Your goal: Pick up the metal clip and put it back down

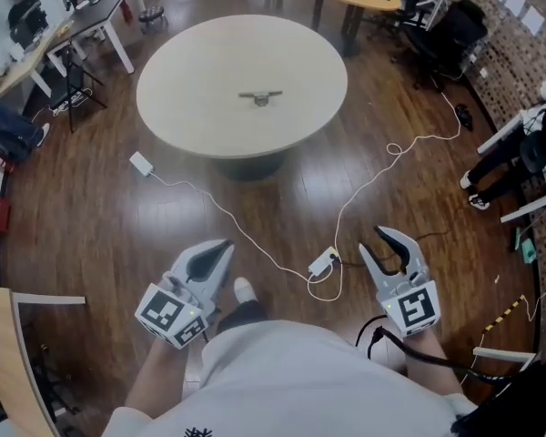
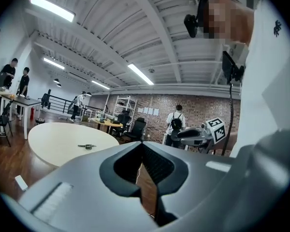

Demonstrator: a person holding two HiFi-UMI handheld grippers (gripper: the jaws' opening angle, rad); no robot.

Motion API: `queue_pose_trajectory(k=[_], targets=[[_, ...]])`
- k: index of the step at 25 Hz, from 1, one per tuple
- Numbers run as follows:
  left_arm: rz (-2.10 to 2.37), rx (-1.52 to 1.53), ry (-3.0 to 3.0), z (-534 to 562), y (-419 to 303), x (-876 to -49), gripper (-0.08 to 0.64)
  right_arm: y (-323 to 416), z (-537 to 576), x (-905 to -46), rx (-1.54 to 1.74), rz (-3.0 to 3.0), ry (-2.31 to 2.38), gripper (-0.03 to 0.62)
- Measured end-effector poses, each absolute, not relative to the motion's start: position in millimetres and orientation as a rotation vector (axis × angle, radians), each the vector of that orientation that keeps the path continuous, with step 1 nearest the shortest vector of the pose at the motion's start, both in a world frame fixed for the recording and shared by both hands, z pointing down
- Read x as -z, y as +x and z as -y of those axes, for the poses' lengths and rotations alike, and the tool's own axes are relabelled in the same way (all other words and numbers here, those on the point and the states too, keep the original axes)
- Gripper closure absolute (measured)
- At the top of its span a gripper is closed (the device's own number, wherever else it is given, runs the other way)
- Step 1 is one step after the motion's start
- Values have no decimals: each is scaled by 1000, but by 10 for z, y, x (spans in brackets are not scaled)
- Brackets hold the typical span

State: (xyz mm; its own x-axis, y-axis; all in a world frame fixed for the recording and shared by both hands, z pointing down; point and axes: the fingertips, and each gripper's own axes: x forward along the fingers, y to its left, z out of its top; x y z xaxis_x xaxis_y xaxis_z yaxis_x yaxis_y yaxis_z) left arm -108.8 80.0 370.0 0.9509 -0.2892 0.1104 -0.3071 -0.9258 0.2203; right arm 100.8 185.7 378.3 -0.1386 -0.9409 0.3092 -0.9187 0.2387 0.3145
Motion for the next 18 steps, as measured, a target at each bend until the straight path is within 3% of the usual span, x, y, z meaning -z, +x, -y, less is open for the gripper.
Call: queue_pose_trajectory(k=[7,18], targets=[[373,-132,2875,-1719,-627,-3706,561,1082,-2675,-3899,83,2120,1680,454],[379,-177,2895,-2443,-480,-3721,561,1166,-3366,-3944,74,2157,1661,454]])
